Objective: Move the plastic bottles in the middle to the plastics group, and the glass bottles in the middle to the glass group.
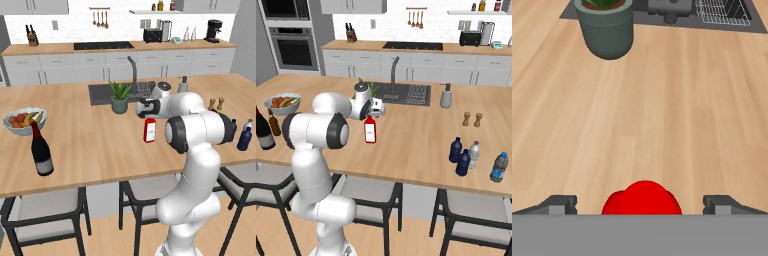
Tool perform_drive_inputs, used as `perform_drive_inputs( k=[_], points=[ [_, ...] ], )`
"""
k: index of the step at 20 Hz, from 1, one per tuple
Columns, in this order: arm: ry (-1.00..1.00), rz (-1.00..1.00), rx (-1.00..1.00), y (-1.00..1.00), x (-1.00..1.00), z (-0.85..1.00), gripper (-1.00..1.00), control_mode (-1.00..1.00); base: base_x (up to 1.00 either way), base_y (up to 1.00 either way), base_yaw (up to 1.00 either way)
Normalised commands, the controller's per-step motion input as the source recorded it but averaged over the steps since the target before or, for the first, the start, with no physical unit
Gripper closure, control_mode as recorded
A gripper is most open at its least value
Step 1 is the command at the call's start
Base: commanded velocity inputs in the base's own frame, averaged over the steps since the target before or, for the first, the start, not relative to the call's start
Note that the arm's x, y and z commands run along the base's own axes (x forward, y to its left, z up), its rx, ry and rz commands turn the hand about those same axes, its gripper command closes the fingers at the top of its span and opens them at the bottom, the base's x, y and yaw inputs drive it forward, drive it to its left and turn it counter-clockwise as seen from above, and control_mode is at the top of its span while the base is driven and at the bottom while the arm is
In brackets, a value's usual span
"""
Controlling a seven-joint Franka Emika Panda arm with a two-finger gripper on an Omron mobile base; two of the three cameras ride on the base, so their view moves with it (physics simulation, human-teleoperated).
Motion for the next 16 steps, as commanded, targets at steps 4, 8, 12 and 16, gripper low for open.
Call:
perform_drive_inputs(
  k=[4, 8, 12, 16],
  points=[
    [0.00, 0.00, 0.00, 0.00, 0.05, -0.19, -1.00, -1.00, 0.00, 0.00, 0.00],
    [0.00, 0.00, 0.00, 0.00, 0.00, -0.12, -1.00, -1.00, 0.00, 0.00, 0.00],
    [0.00, 0.00, 0.00, 0.00, 0.00, -0.01, 1.00, -1.00, 0.00, 0.00, 0.00],
    [0.00, 0.00, 0.00, 0.00, 0.00, 0.00, 1.00, -1.00, 0.00, 0.00, 0.00]
  ],
)
